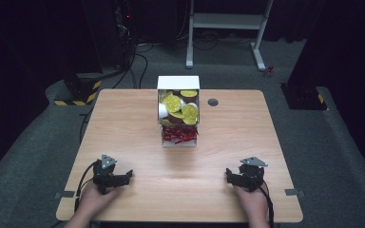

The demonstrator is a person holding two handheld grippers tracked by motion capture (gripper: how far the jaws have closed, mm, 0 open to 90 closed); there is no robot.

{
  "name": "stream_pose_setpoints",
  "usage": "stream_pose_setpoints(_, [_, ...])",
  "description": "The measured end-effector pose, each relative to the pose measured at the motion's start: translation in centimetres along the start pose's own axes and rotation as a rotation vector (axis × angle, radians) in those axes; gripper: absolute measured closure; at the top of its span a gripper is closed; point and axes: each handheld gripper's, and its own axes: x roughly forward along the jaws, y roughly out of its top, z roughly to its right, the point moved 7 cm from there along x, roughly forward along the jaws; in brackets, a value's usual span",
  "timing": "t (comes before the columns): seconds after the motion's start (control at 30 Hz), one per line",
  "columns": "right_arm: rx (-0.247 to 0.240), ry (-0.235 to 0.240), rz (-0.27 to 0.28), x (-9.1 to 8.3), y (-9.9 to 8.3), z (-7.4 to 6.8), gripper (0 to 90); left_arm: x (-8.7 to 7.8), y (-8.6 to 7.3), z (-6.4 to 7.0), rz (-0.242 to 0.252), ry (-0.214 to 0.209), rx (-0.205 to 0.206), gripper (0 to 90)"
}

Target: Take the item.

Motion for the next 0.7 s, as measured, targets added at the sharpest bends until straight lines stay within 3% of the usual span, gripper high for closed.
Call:
stream_pose_setpoints(0.07, [0.028,0.019,0.035,-0.5,0.5,0.0,15.1,0.0,0.0,0.0,0.0,0.0,0.0,6.4])
stream_pose_setpoints(0.17, [0.002,0.013,0.088,-1.5,1.7,-0.2,15.5,0.0,0.0,0.0,0.0,0.0,0.0,6.4])
stream_pose_setpoints(0.7, [0.0,0.046,0.127,-2.2,2.1,-0.9,19.7,0.0,0.0,0.0,-0.001,0.0,0.001,6.4])
